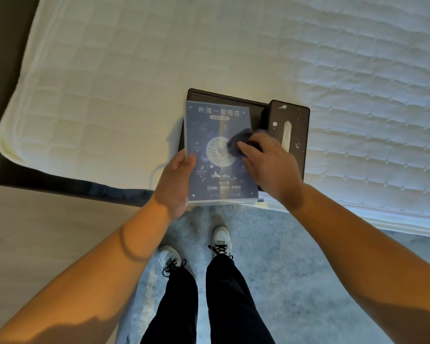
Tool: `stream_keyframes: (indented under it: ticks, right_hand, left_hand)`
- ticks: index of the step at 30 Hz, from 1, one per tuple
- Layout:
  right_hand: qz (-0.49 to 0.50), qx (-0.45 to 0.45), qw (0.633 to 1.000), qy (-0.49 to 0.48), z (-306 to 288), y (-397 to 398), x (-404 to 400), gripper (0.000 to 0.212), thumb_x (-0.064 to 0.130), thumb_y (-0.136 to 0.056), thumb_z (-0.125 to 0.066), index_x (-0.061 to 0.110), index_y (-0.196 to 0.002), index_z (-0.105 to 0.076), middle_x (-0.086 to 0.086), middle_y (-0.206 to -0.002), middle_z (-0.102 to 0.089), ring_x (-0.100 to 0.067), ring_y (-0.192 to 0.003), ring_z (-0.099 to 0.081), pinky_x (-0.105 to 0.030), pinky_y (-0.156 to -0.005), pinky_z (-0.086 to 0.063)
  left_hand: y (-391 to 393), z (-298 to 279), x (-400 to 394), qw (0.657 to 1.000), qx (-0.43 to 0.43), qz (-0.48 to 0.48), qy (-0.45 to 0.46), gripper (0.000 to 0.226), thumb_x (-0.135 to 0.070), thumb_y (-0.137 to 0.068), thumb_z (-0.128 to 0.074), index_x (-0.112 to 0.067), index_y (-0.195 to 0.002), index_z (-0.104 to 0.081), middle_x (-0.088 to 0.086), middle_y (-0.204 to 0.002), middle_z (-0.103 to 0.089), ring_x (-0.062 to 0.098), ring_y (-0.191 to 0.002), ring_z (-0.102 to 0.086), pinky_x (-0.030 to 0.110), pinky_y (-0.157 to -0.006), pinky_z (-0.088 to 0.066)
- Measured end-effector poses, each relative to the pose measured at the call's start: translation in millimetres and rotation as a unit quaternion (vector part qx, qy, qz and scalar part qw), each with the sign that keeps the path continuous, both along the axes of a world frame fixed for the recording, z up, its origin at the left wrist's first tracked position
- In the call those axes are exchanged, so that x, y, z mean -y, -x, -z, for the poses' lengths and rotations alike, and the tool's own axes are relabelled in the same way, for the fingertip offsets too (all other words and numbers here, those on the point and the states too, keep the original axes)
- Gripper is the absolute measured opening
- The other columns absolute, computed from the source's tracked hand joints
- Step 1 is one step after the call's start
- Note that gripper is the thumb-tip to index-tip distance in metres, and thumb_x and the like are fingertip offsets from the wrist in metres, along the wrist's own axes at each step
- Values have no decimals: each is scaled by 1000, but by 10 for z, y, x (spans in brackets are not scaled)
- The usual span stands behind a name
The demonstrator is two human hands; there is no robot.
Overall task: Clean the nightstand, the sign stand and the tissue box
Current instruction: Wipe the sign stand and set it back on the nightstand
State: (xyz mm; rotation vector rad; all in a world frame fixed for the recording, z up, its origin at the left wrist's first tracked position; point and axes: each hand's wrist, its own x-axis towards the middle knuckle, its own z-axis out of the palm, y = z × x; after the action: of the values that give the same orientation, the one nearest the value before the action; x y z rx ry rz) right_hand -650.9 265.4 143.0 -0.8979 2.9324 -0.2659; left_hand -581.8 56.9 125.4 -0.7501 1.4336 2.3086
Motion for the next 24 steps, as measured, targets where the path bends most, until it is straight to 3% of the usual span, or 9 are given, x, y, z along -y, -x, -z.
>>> stream_keyframes:
  ticks: [4,6,9,12,16,20,24]
  right_hand:
    - [101,-2,995,26,-77,120,-259,25,19,-92,-58,9,-113,-67,-16,-109,-62,-35,-88,-60,-45,-60,-57]
    - [97,-30,993,68,-168,144,-180,28,22,-93,-56,10,-116,-66,-16,-111,-62,-34,-92,-60,-42,-63,-57]
    - [-36,-45,994,90,-276,93,135,31,28,-93,-56,15,-119,-65,-14,-115,-63,-32,-96,-61,-44,-68,-58]
    - [-170,-4,984,49,-234,15,364,33,32,-93,-51,20,-120,-63,-12,-116,-61,-31,-93,-59,-44,-61,-58]
    - [-199,17,979,33,-125,-1,329,33,26,-92,-55,24,-124,-62,-9,-121,-59,-29,-92,-56,-39,-61,-55]
    - [-190,27,981,17,-78,32,-27,33,22,-89,-60,22,-122,-63,-9,-121,-60,-28,-91,-57,-35,-62,-54]
    - [-125,48,991,-12,4,103,-422,31,20,-86,-64,19,-117,-67,-11,-117,-62,-34,-91,-61,-47,-61,-59]
  left_hand:
    - [85,4,72,1000,4,-6,25,35,-25,-104,-39,-18,-136,-51,12,-129,-63,34,-117,-61,54,-96,-50]
    - [143,-11,71,1000,8,-5,23,37,-30,-104,-37,-18,-136,-51,12,-131,-62,33,-118,-60,56,-98,-48]
    - [197,0,33,1000,-2,15,8,49,-43,-100,-42,-14,-138,-48,18,-136,-56,39,-125,-53,61,-104,-40]
    - [221,-30,29,999,-6,40,-24,65,-51,-95,-48,-1,-136,-44,37,-136,-44,54,-128,-41,72,-105,-29]
    - [248,-40,91,999,6,38,-23,53,-40,-99,-42,0,-133,-47,38,-134,-45,55,-126,-43,74,-101,-31]
    - [259,-22,161,1000,5,1,11,47,-38,-99,-41,-9,-134,-51,26,-134,-54,47,-122,-52,68,-99,-40]
    - [306,30,255,998,17,-12,54,36,-34,-101,-41,-14,-124,-60,14,-125,-64,36,-118,-60,60,-100,-45]
